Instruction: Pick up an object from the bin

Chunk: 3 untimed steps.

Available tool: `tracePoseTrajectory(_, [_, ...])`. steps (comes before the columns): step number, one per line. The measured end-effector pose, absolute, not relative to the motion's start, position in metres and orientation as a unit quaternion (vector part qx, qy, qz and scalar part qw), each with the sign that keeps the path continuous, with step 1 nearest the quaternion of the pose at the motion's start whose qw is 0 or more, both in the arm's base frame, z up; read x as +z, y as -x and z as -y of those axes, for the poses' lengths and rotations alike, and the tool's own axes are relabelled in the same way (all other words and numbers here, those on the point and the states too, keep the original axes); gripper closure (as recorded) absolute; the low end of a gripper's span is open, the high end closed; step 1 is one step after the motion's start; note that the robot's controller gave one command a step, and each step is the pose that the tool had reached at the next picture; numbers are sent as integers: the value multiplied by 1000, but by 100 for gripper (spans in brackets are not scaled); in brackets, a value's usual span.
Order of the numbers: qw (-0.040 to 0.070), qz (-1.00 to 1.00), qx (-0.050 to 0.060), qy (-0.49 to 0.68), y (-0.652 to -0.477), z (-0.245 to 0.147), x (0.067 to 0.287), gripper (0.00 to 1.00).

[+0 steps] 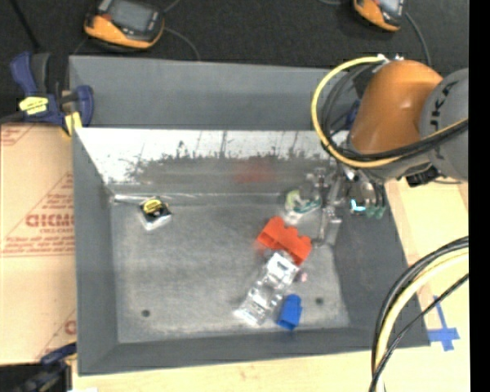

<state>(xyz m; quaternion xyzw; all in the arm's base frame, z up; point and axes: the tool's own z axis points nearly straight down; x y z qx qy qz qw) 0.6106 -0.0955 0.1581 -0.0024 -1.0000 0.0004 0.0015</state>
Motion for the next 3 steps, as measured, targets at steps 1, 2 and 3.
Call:
tracePoseTrajectory(1, [-4,997,1,71,-586,75,73,0])
tracePoseTrajectory(2, [-5,996,0,89,-585,52,103,0])
tracePoseTrajectory(3, [-4,994,0,110,-592,78,101,0])
